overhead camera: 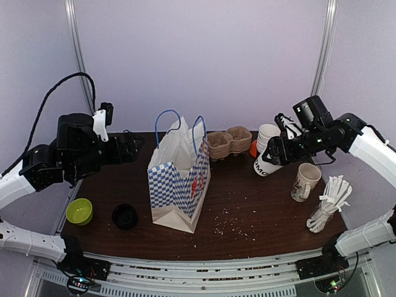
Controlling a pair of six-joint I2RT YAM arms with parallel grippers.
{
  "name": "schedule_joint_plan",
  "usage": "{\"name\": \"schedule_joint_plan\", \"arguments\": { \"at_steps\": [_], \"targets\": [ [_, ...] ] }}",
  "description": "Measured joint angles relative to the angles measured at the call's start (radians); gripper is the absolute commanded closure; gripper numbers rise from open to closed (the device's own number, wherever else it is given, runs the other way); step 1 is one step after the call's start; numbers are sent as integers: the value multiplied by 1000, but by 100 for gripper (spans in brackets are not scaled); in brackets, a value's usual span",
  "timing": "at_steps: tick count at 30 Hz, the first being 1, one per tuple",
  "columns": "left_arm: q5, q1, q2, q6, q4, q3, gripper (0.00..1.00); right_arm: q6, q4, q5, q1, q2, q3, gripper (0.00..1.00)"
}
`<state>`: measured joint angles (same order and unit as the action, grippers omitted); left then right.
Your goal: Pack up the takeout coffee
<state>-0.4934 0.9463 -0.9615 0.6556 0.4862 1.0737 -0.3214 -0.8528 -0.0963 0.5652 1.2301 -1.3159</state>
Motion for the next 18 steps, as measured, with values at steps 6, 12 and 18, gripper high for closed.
{"name": "schedule_joint_plan", "arguments": {
  "at_steps": [6,12,18],
  "targets": [
    [90,-12,-143,-69,-1,165,2,0,-74,-18,20,-63,-95,14],
    [171,-31,-272,-98,24,241,2,2,-98,-38,26,-68,-194,14],
    [222,-40,-349,-139,66,282,5,8,-111,-57,31,-43,-254,14]
  ]
}}
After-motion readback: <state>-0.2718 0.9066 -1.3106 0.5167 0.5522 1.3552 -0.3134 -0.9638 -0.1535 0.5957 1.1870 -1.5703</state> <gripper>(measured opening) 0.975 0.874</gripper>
